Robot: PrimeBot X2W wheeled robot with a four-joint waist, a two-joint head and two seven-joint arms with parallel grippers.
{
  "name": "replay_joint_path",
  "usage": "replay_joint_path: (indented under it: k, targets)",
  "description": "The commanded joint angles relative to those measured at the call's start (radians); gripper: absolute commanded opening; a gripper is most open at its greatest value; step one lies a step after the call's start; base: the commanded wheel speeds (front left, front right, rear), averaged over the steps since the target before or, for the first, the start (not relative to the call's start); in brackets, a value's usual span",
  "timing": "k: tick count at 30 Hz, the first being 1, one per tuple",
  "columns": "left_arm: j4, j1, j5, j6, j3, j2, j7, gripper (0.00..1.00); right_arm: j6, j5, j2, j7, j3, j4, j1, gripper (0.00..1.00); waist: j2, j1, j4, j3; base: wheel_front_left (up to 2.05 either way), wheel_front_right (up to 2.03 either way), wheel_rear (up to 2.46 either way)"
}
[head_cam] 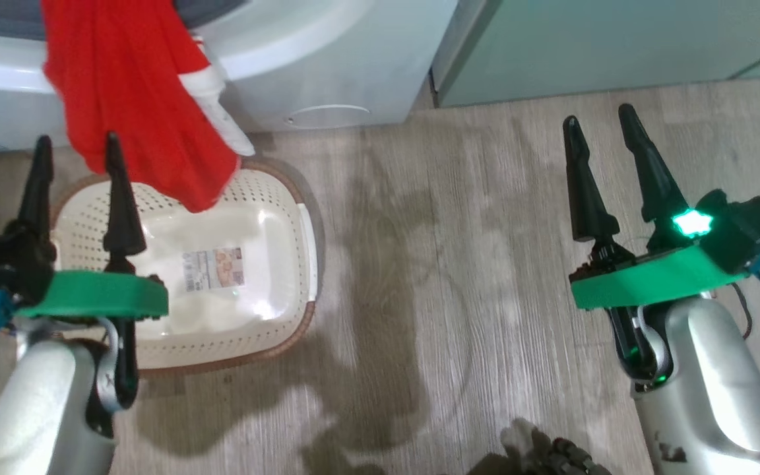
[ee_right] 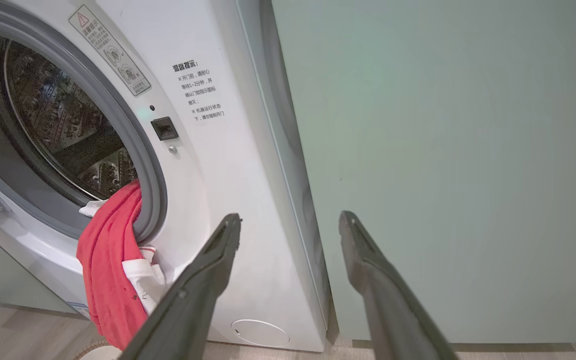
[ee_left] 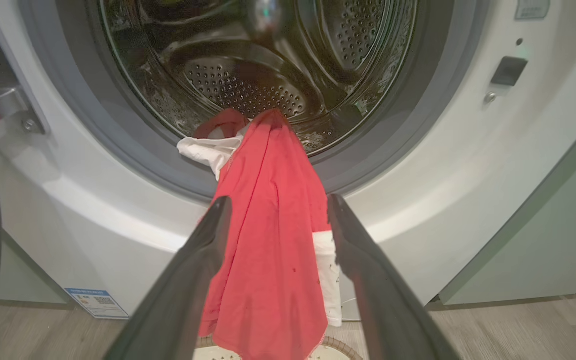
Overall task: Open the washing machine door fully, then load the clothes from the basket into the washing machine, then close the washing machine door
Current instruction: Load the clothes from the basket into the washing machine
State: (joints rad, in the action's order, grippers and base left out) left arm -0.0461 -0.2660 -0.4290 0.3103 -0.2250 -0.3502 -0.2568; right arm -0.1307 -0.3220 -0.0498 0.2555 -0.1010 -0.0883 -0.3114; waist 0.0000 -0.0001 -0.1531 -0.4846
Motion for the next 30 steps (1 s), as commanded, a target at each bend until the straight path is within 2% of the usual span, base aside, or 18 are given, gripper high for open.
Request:
replay_joint_path:
  k: [1, 8, 15, 30]
  targets:
    - [-0.028, 0.001, 0.012, -0.005, 0.037, -0.011, -0.005, 1.0, 0.0, 0.012, 0.0, 0.006, -0.014, 0.022, 0.029, 1.0, 0.0, 0.0001, 0.018, 0.026, 0.0, 0.0, 0.0]
    - [0.005, 0.032, 0.042, -0.032, 0.042, 0.023, -0.005, 1.0, 0.0, 0.012, 0.0, 0.006, 0.0, -0.001, 0.061, 1.0, 0.0, 0.0001, 0.031, 0.085, 0.0, 0.0, 0.0]
    - [0.039, 0.059, 0.057, -0.054, 0.04, 0.033, -0.005, 1.0, 0.0, 0.012, 0.0, 0.006, 0.002, -0.006, 0.095, 1.0, 0.0, 0.0001, 0.032, 0.123, 0.0, 0.0, 0.0]
    - [0.081, 0.065, 0.054, -0.068, 0.039, 0.044, -0.005, 1.0, 0.0, 0.008, 0.0, 0.006, -0.004, -0.002, 0.103, 1.0, 0.0, 0.0001, 0.029, 0.137, 0.0, 0.0, 0.0]
